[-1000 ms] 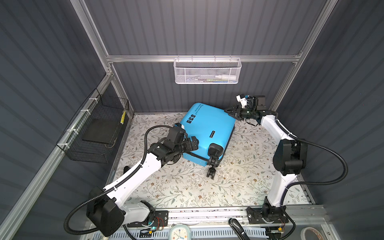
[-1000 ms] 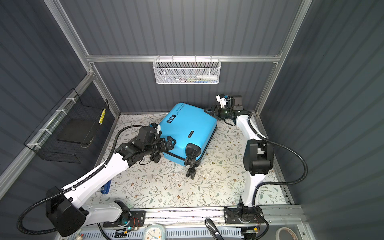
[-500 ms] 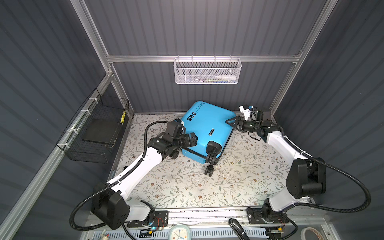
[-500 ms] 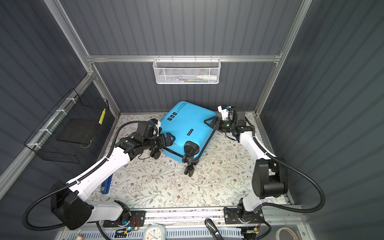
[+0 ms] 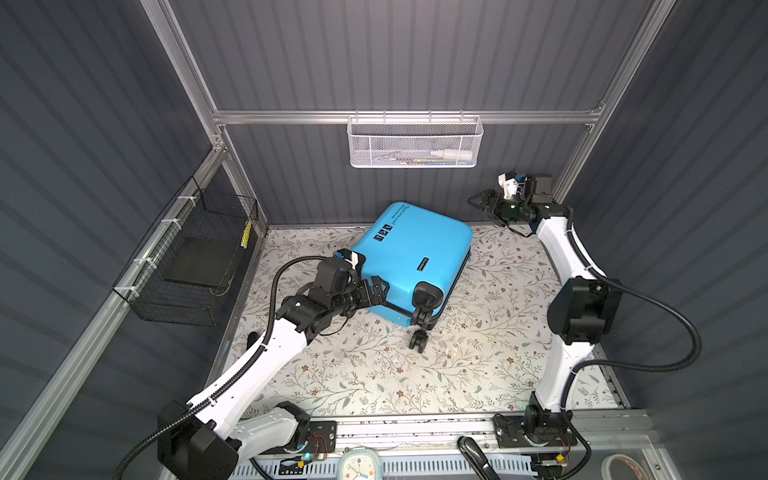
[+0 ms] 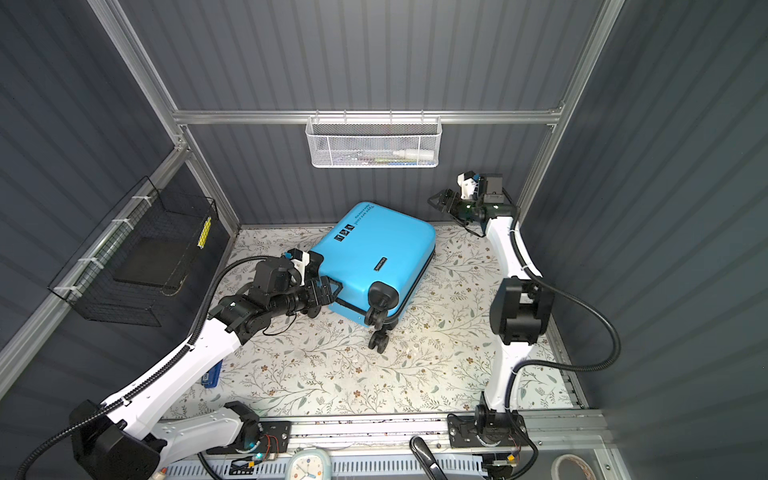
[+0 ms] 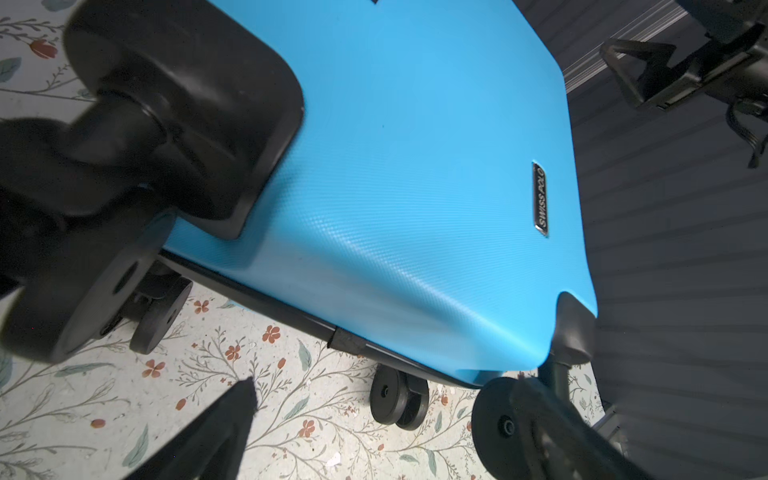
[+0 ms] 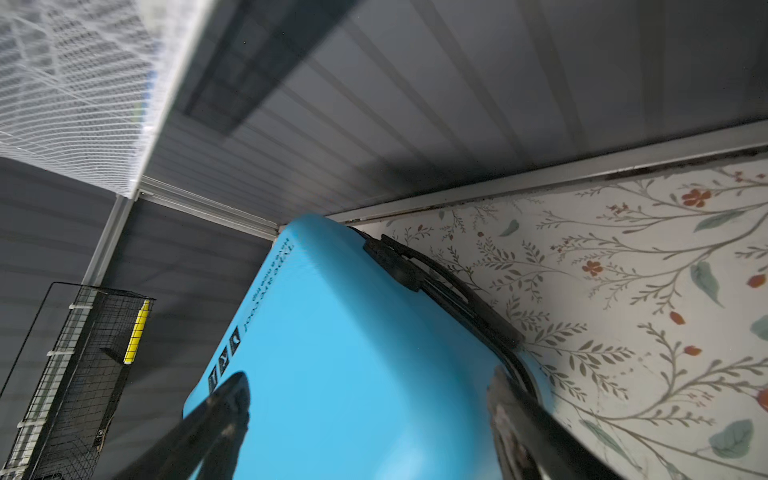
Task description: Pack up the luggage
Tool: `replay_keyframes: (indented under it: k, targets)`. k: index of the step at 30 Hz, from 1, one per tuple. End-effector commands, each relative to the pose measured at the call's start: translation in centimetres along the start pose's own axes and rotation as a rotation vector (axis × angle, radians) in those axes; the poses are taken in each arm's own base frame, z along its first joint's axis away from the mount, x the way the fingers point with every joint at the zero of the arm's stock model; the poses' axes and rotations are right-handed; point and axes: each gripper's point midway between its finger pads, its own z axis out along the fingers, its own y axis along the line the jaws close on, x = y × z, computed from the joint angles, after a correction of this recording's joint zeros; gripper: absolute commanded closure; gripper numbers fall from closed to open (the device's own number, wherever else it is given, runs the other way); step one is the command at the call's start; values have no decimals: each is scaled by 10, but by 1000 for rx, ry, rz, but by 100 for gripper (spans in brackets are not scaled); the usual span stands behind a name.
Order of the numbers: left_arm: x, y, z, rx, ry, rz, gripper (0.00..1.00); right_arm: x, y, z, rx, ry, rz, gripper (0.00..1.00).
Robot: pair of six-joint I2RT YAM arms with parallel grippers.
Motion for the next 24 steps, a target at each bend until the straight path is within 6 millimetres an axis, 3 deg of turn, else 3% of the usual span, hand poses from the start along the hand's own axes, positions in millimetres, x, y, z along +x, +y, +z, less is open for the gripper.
replay_keyframes:
  k: [1,7,12,24]
  targets:
    - [2,-1,7,11,20,-1,0,15,-10,20,-31,96,82,11]
    - [1,-1,15,10,33,15,0,26,-15,48,-138,156,137,14]
    - [0,2,19,-5,28,25,0,36,2,59,-274,192,149,16]
    - [-9,6,24,-47,8,82,0,95,26,44,-377,260,134,20]
